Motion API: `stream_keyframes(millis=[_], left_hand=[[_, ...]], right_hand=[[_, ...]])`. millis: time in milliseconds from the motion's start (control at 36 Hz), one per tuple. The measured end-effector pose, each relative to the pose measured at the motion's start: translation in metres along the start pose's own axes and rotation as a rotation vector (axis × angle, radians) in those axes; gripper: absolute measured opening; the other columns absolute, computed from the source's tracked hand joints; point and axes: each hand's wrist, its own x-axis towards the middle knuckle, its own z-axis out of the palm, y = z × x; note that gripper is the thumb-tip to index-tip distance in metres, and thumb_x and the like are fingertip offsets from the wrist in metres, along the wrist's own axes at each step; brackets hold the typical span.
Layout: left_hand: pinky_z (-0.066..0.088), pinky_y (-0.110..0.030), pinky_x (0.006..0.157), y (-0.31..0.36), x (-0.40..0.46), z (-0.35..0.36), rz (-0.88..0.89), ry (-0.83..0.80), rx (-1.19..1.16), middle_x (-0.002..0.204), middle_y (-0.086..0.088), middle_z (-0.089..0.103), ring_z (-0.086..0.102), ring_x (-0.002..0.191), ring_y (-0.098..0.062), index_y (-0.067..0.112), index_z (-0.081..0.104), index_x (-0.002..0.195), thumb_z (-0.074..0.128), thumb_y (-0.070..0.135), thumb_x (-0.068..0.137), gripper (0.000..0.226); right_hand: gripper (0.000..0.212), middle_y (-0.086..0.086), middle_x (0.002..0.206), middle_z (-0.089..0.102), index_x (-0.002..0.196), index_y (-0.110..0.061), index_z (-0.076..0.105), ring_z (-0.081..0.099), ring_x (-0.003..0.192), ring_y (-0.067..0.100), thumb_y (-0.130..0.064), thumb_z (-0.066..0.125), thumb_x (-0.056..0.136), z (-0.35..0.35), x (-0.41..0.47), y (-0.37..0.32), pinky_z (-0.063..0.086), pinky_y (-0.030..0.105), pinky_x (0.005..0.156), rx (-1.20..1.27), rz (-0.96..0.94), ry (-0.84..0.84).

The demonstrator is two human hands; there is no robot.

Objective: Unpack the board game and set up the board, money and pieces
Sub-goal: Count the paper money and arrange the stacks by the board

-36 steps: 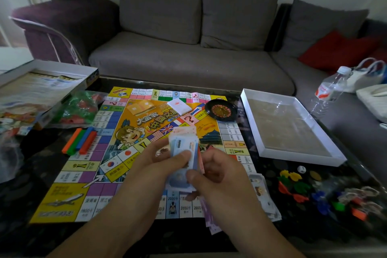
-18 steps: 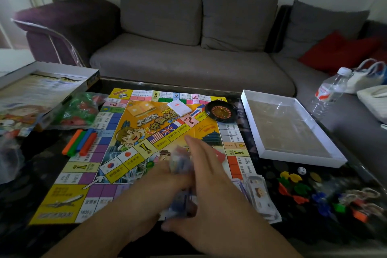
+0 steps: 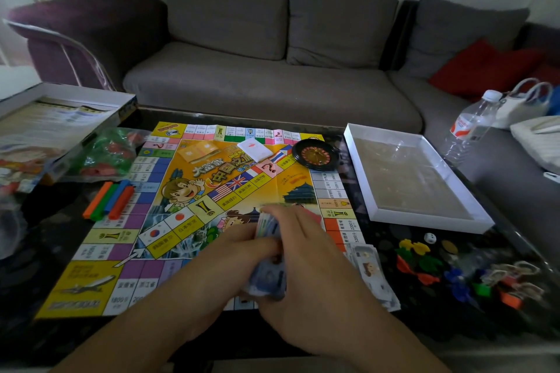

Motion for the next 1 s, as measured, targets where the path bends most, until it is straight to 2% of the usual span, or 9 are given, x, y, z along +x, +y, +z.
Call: stream_keyframes(millis=[111, 250, 389, 556, 694, 750, 833, 917, 1000], left_hand=[[0.062, -0.059, 0.084, -0.009, 0.009, -0.011, -0.03, 0.07, 0.055, 0.085, -0.009, 0.079, 0.076, 0.091, -0.038, 0.018, 0.075, 0.095, 0.063, 0.009, 0.099, 0.016], [0.062, -0.046, 0.054, -0.014, 0.024, -0.032, -0.166, 0.221, -0.161, 0.107, -0.022, 0.074, 0.077, 0.071, -0.036, 0.011, 0.066, 0.121, 0.061, 0.014, 0.103, 0.019], [0.062, -0.042, 0.051, -0.015, 0.026, -0.04, -0.191, 0.21, -0.231, 0.099, -0.02, 0.074, 0.076, 0.068, -0.034, 0.012, 0.066, 0.11, 0.059, 0.017, 0.104, 0.011], [0.062, -0.043, 0.049, -0.014, 0.027, -0.037, -0.187, 0.198, -0.23, 0.091, -0.017, 0.076, 0.076, 0.061, -0.03, 0.012, 0.067, 0.109, 0.06, 0.018, 0.104, 0.011], [0.063, -0.044, 0.049, -0.016, 0.028, -0.038, -0.205, 0.191, -0.234, 0.101, -0.019, 0.073, 0.075, 0.067, -0.033, 0.013, 0.066, 0.112, 0.06, 0.019, 0.104, 0.012], [0.061, -0.04, 0.047, -0.017, 0.028, -0.037, -0.21, 0.182, -0.25, 0.106, -0.021, 0.074, 0.075, 0.068, -0.032, 0.011, 0.065, 0.118, 0.06, 0.019, 0.103, 0.017], [0.06, -0.038, 0.047, -0.019, 0.029, -0.037, -0.212, 0.183, -0.295, 0.11, -0.021, 0.073, 0.074, 0.076, -0.035, 0.009, 0.063, 0.127, 0.06, 0.019, 0.103, 0.026], [0.059, -0.037, 0.048, -0.018, 0.027, -0.039, -0.219, 0.181, -0.338, 0.109, -0.021, 0.072, 0.075, 0.072, -0.033, 0.005, 0.063, 0.13, 0.06, 0.019, 0.103, 0.031], [0.059, -0.034, 0.048, -0.018, 0.026, -0.042, -0.223, 0.188, -0.373, 0.105, -0.019, 0.072, 0.076, 0.063, -0.027, 0.005, 0.063, 0.132, 0.059, 0.019, 0.103, 0.032]], right_hand=[[0.136, -0.035, 0.155, 0.005, 0.159, -0.049, -0.01, 0.02, 0.147, 0.001, -0.04, 0.094, 0.073, -0.016, 0.001, 0.01, 0.035, 0.035, 0.123, 0.047, 0.1, -0.137], [0.101, -0.029, 0.151, 0.018, 0.151, -0.05, 0.016, 0.024, 0.147, 0.005, -0.037, 0.088, 0.081, -0.04, -0.009, 0.039, 0.033, 0.038, 0.124, -0.097, 0.169, -0.255], [0.125, -0.028, 0.166, -0.024, 0.16, -0.047, -0.02, -0.035, 0.15, 0.002, -0.07, 0.075, 0.082, -0.022, -0.021, 0.042, -0.017, 0.034, 0.124, -0.19, 0.108, -0.462], [0.125, -0.007, 0.17, -0.031, 0.163, -0.031, -0.022, -0.043, 0.142, 0.007, -0.075, 0.065, 0.086, 0.009, -0.03, 0.045, -0.028, 0.033, 0.114, -0.347, 0.076, -0.45], [0.12, -0.005, 0.171, -0.028, 0.163, -0.029, -0.022, -0.037, 0.147, 0.009, -0.065, 0.067, 0.091, 0.018, -0.029, 0.046, -0.029, 0.031, 0.114, -0.342, 0.12, -0.405], [0.115, 0.0, 0.174, -0.016, 0.167, -0.021, -0.009, -0.022, 0.156, 0.013, -0.068, 0.063, 0.091, 0.027, -0.03, 0.049, -0.03, 0.029, 0.115, -0.368, 0.083, -0.35], [0.111, 0.004, 0.155, 0.055, 0.152, -0.014, 0.043, 0.049, 0.146, 0.019, -0.077, 0.075, 0.066, 0.037, -0.04, 0.052, 0.002, 0.035, 0.128, -0.473, 0.05, -0.281], [0.091, 0.001, 0.142, 0.067, 0.145, -0.017, 0.052, 0.06, 0.136, 0.02, -0.056, 0.085, 0.069, 0.054, -0.045, 0.053, 0.035, 0.042, 0.122, -0.47, -0.106, -0.227], [0.058, -0.003, 0.142, 0.067, 0.141, -0.024, 0.063, 0.061, 0.134, 0.015, -0.044, 0.056, 0.087, 0.056, -0.047, 0.044, 0.046, 0.036, 0.114, -0.421, -0.199, -0.251]])
